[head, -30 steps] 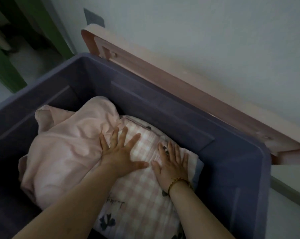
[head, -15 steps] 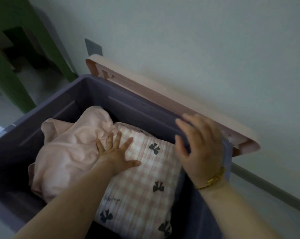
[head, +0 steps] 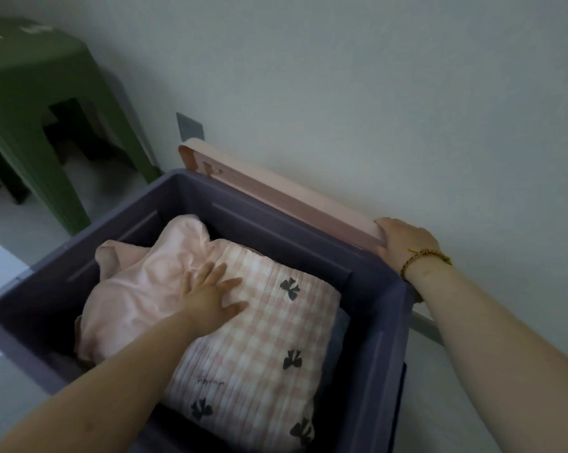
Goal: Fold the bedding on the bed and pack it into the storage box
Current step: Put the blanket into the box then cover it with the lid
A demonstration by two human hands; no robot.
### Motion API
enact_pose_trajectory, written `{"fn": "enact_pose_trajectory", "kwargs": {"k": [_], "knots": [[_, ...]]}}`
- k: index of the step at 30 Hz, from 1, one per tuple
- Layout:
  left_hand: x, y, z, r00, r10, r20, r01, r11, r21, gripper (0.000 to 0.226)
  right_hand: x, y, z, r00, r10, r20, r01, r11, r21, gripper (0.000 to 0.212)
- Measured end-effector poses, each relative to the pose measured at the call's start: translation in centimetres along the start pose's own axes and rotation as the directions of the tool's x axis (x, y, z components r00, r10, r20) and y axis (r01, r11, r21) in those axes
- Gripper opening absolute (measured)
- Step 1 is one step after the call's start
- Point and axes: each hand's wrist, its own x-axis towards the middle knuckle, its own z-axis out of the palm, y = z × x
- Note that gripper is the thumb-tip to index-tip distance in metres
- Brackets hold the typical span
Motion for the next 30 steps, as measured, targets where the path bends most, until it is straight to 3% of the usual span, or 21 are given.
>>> {"fn": "enact_pose_trajectory", "kwargs": {"k": [3, 5, 9, 13, 17, 21, 22, 24, 28, 30], "knots": [[-1.1, 0.2, -0.1, 0.998, 0.021, -0.059, -0.028, 0.993, -0.112, 0.05, 0.0, 0.4, 0.6, 0.997, 0.029, -0.074, -0.019, 0.991, 0.129, 0.031], [-1.8, 0.2, -0.6, 0.991, -0.006, -0.134, -0.031, 0.96, -0.278, 0.045, -0.4, 0.7, 0.7, 0.992, 0.013, -0.124, 0.003, 0.991, 0.132, 0.03], [-2.7, 1.0, -2.3, 0.976, -0.152, -0.154, 0.014, 0.755, -0.656, 0.038, -0.8, 0.8, -0.3, 0.982, -0.018, -0.187, 0.037, 0.995, 0.097, 0.032], [-2.3, 3.2, -4.7, 0.965, -0.231, -0.122, 0.004, 0.477, -0.879, 0.034, -1.8, 0.8, -2.9, 0.962, -0.029, -0.272, 0.058, 0.993, 0.099, 0.036], [-1.1, 6.3, -8.3, 0.983, -0.18, 0.041, 0.037, -0.025, -0.999, 0.059, -4.3, -0.1, -3.8, 0.928, -0.061, -0.368, 0.111, 0.987, 0.117, 0.034], [-0.1, 8.7, -12.3, 0.986, -0.165, 0.036, -0.007, -0.256, -0.967, 0.065, -6.3, -1.3, -4.5, 0.78, -0.142, -0.609, 0.241, 0.967, 0.083, 0.026], [0.1, 9.1, -13.2, 0.984, -0.178, 0.028, -0.026, -0.296, -0.955, 0.058, -7.0, -1.8, -4.8, 0.767, -0.171, -0.618, 0.255, 0.966, 0.048, 0.02], [0.0, 9.5, -14.1, 0.967, -0.253, 0.031, -0.062, -0.351, -0.935, 0.042, -7.7, -2.7, -4.9, 0.752, -0.219, -0.621, 0.291, 0.957, 0.015, 0.033], [-0.9, 9.0, -14.7, 0.917, -0.387, 0.093, -0.049, -0.342, -0.938, 0.036, -9.3, -4.5, -4.2, 0.758, -0.238, -0.608, 0.337, 0.94, 0.052, 0.025], [-1.6, 8.0, -14.3, 0.913, -0.39, 0.116, -0.037, -0.362, -0.932, 0.034, -10.2, -5.1, -4.5, 0.813, -0.238, -0.532, 0.366, 0.919, 0.149, 0.035]]}}
